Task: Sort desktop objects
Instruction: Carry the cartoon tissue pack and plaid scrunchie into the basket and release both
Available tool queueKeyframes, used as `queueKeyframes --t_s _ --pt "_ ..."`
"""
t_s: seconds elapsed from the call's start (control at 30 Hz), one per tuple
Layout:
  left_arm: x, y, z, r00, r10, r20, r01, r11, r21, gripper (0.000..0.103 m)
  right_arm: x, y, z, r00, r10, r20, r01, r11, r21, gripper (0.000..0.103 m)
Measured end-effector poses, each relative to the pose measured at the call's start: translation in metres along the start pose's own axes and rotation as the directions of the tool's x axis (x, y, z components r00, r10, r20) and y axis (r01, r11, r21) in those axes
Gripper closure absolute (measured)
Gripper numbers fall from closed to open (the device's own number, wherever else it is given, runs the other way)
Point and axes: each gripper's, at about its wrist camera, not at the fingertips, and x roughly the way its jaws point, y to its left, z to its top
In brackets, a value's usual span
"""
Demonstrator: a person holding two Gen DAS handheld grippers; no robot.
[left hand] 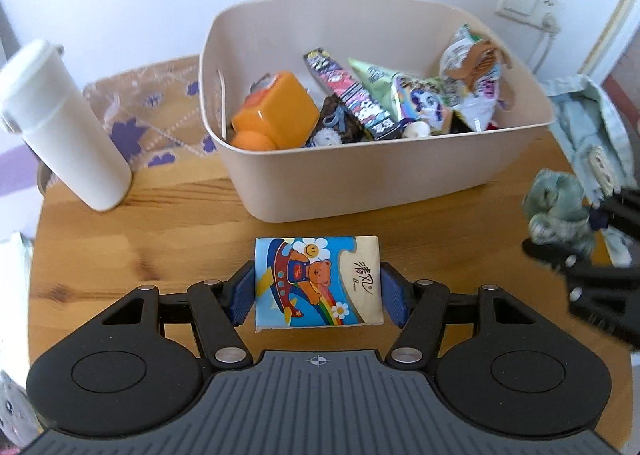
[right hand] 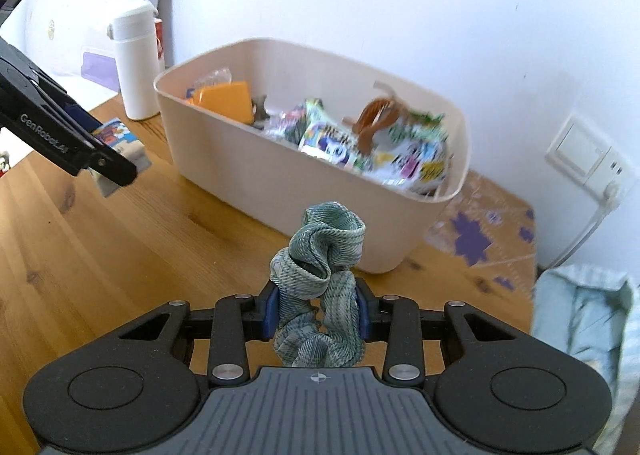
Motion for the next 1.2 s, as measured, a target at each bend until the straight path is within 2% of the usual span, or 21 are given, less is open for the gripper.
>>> queueKeyframes --t_s 0.2,0.33,0.5,0.77,0.93,1.07,1.2 --pt "-0.039 0.013 0.001 0.999 -0.005 0.053 0.003 0.999 0.047 0.039 -0.042 -0.003 0.027 0.998 -0.020 0.056 0.021 1.000 -0.016 0.069" --pt "-0.054 0.017 0.010 0.995 -0.008 0.101 -0.001 0.996 0.084 0.039 -0.046 -0.011 0.044 0.994 -0.040 0.099 0.043 0.998 -0.034 0.069" --pt "-0.067 0.023 0.032 0.986 -0.020 0.163 0.009 0.997 0.070 0.039 -0.050 -0.024 0.068 0.986 -0.070 0.148 0.075 0.997 -0.027 0.068" --pt "-0.081 0.021 0.075 0.969 -0.016 0.247 -0.005 0.996 0.085 0.039 -0.044 -0.041 0.105 0.973 -0.107 0.203 0.112 0.994 -0.012 0.068" --pt "-0.078 0.019 0.101 0.960 -0.006 0.280 -0.018 0.996 0.083 0.039 -0.028 -0.042 0.123 0.972 -0.128 0.199 0.141 0.989 -0.051 0.068" --pt "-0.067 0.019 0.117 0.960 0.003 0.281 -0.022 0.998 0.065 0.039 -0.011 -0.040 0.134 0.971 -0.136 0.195 0.153 0.985 -0.074 0.068" --pt "-0.049 0.015 0.129 0.965 0.017 0.262 -0.032 0.998 0.051 0.039 0.011 -0.040 0.140 0.975 -0.138 0.173 0.149 0.988 -0.050 0.068"
